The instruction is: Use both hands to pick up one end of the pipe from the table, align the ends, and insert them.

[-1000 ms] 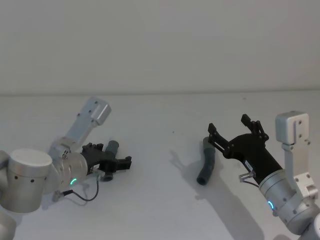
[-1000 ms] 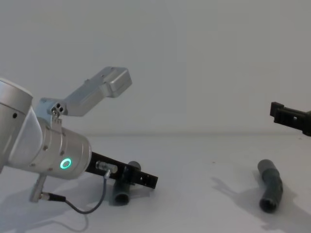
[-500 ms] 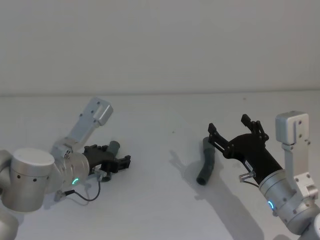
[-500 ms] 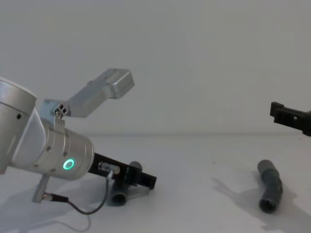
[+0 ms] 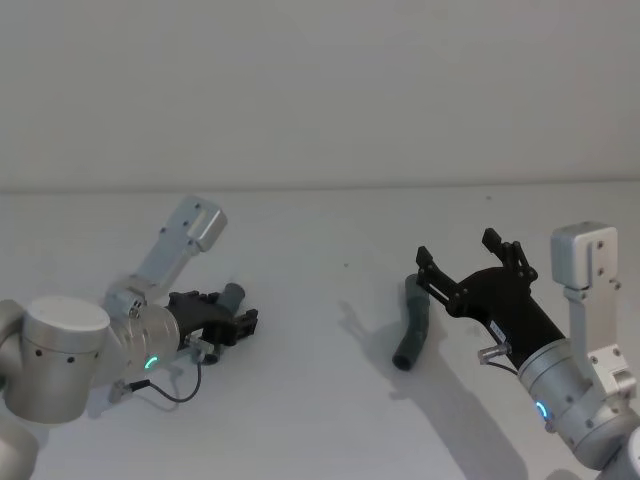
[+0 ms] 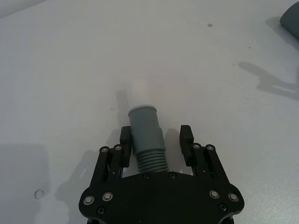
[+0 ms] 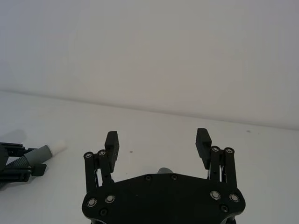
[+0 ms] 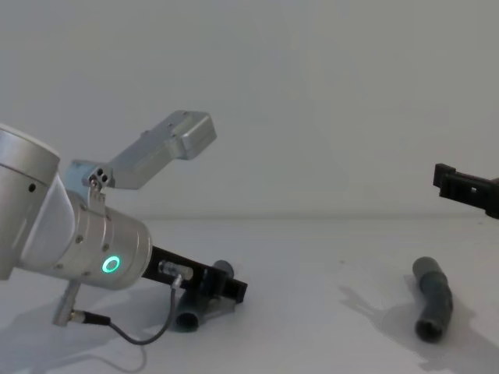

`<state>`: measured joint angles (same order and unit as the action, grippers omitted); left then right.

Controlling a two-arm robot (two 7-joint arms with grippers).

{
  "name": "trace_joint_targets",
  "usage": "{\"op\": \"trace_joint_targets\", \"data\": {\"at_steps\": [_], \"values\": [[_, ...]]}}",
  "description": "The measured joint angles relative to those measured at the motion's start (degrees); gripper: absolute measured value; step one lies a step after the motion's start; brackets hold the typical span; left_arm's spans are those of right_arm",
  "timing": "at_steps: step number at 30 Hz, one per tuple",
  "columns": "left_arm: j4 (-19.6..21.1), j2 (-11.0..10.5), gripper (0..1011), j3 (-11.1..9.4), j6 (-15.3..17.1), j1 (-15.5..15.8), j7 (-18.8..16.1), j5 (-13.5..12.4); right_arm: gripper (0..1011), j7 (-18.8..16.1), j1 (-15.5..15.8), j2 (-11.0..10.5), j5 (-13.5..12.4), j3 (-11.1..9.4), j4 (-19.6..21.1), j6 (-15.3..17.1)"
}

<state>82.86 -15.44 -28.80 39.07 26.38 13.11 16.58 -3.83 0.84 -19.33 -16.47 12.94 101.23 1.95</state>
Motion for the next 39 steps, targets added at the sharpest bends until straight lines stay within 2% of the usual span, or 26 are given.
{"op": "trace_joint_targets", "data": {"at_steps": [39], "values": [[-0.11, 0.00, 346, -0.03, 0.04, 0.03, -0.01, -0.06, 1001, 0.00, 0.00, 0.00, 0.00, 0.00, 0.00, 0.00]]}}
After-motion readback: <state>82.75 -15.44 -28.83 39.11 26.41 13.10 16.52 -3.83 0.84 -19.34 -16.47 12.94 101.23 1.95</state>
